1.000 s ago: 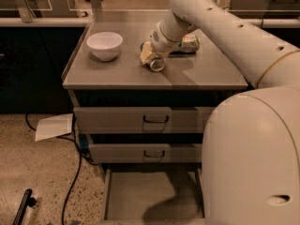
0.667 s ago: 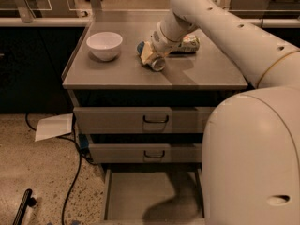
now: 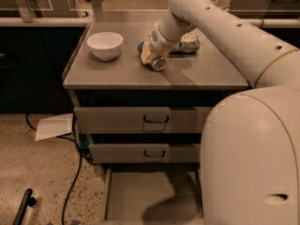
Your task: Place redbull can into bottom drawer
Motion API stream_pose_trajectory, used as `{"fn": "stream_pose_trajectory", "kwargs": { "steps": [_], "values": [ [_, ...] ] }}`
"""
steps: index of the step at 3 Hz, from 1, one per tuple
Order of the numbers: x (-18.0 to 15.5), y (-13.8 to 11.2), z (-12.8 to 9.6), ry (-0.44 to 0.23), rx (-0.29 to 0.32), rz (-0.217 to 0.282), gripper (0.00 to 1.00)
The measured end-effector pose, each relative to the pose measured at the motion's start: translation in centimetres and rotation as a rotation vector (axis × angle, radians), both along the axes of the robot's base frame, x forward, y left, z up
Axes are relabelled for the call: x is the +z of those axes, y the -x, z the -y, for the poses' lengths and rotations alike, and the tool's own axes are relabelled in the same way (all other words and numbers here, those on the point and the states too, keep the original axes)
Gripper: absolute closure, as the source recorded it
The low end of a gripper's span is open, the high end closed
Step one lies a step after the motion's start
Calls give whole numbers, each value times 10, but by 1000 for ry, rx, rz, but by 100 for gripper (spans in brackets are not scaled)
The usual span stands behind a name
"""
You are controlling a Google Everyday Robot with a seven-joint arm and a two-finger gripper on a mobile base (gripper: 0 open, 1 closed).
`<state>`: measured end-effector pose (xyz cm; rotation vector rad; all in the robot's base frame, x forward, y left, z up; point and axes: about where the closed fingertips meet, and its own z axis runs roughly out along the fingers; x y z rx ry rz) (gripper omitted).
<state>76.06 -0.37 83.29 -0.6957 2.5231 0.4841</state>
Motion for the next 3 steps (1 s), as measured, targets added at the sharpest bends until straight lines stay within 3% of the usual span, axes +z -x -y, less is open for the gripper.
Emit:
{"fn": "stream_pose_trajectory", "kwargs": {
  "steps": [1, 2, 3],
  "values": [
    [9, 34, 26, 19, 52, -38, 100],
    [17, 99, 65, 28, 108, -102, 100],
    [18, 161, 89, 5, 142, -126, 100]
  ]
}}
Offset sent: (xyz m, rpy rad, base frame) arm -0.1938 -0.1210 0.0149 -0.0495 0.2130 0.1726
